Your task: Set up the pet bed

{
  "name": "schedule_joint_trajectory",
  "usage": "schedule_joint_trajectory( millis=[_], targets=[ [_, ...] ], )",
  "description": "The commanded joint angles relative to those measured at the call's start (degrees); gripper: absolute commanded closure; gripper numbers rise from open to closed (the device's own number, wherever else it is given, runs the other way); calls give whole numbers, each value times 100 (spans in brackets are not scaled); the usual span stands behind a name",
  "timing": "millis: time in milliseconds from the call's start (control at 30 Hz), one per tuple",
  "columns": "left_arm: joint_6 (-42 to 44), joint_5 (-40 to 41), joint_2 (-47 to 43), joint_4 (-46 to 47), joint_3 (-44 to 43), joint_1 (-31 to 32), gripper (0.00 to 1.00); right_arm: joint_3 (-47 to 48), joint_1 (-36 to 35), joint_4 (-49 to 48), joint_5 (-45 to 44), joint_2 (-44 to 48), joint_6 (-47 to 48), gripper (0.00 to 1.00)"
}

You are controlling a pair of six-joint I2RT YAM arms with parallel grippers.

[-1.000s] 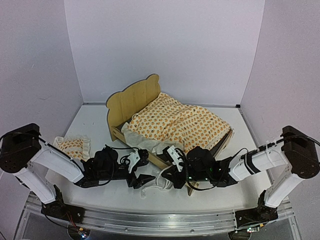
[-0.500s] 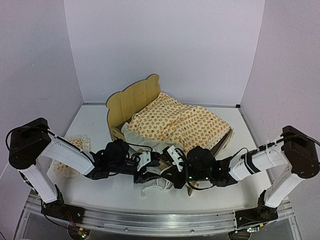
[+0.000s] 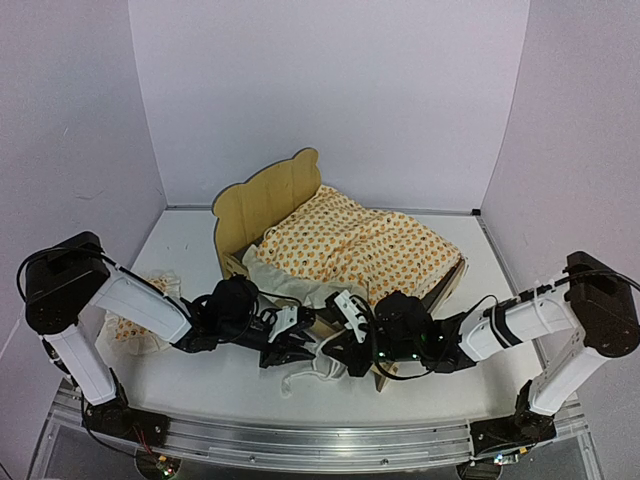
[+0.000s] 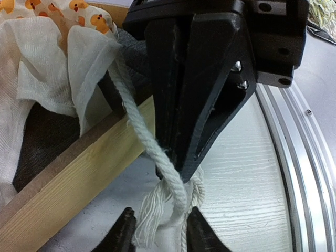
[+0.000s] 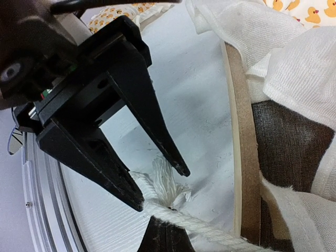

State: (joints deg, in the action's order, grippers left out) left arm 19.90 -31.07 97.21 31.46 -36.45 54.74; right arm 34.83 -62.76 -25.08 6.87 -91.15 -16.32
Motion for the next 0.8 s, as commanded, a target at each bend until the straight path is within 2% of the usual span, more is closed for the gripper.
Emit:
schedule_joint_trajectory(
  millis=[0, 67, 100, 200, 267, 400, 467, 500, 567, 667, 767],
  targets=[
    [128, -112, -71, -97, -230, -51, 81, 20, 19, -195, 88, 265, 49, 100],
    [132, 21, -199, -97, -166, -51, 96, 37, 16, -178, 138, 257, 64, 100],
    [118, 95, -284, -97, -121, -51, 99, 48, 15, -137, 178, 248, 67, 100],
    [-41, 150, -534, -125, -8, -51, 100, 43, 15, 189, 184, 361, 120, 100],
    [-368, 127, -748, -136, 56, -51, 100, 124, 10, 916, 203, 616, 181, 98],
    [-1455, -338, -1223, -158, 175, 44, 100, 858, 10, 3816, 364, 1347, 307, 71],
    [-1713, -356, -1402, -158, 227, 378, 100, 1288, 14, 5177, 637, 1639, 424, 52],
    [-1836, -358, -1446, -162, 203, 514, 100, 1430, 21, 5714, 623, 1760, 442, 47],
    [-2077, -348, -1474, -158, 83, 766, 100, 1705, 55, 6666, 354, 1942, 504, 43],
    [-2220, -254, -1393, -159, -279, 1004, 100, 1709, 60, 7300, -22, 2239, 824, 39],
    [-2288, -71, -1226, -158, -666, 1039, 100, 1112, 62, 6829, 520, 2757, 1788, 28]
  ],
)
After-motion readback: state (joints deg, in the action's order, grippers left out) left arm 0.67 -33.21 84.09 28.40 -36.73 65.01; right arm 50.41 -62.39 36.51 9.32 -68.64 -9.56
